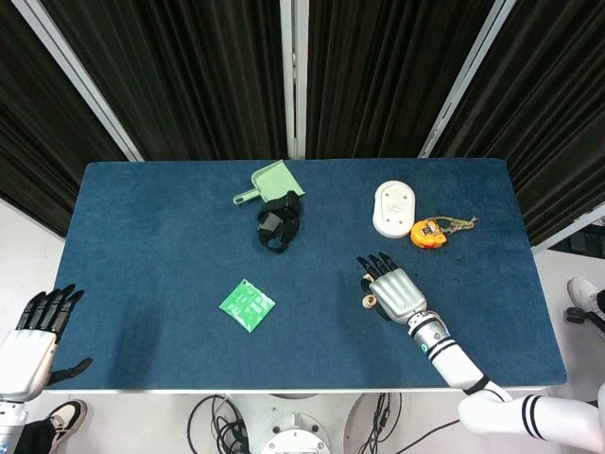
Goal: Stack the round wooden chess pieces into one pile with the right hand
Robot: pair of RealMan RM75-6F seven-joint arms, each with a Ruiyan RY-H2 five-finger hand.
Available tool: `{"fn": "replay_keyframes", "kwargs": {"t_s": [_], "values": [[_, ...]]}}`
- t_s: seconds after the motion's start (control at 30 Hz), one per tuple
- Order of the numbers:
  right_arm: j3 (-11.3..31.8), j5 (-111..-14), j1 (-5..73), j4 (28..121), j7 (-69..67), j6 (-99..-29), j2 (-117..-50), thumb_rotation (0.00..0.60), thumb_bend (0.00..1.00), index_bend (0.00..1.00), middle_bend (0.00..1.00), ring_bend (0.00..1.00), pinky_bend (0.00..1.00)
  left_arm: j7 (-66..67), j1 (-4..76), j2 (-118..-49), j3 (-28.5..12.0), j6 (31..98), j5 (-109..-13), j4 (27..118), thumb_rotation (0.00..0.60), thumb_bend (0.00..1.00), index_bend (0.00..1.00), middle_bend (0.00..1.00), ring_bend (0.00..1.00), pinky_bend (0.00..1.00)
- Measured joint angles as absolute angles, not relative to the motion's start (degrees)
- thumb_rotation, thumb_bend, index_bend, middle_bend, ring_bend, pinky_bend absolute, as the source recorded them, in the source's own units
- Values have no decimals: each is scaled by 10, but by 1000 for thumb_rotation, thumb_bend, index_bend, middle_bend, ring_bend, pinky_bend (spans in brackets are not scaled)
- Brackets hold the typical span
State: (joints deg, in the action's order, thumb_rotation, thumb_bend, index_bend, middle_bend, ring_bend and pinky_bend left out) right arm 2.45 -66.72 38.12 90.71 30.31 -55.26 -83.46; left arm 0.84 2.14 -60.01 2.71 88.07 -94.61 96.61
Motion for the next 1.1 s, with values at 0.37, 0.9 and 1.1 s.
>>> {"fn": "replay_keyframes", "kwargs": {"t_s": [0.37, 0.9, 1.1], "values": [[48, -671, 379, 913, 277, -568, -820, 600, 249, 305, 25, 0, 0, 7, 20, -599, 28, 883, -948, 967, 600, 60, 0, 0, 0, 0], [65, -605, 409, 804, 296, -527, -886, 600, 249, 302, 28, 0, 0, -1, 21, -598, 28, 882, -947, 963, 600, 60, 0, 0, 0, 0], [59, -624, 415, 788, 275, -513, -890, 600, 253, 308, 30, 0, 0, -1, 22, -598, 26, 880, -944, 963, 600, 60, 0, 0, 0, 0]]}}
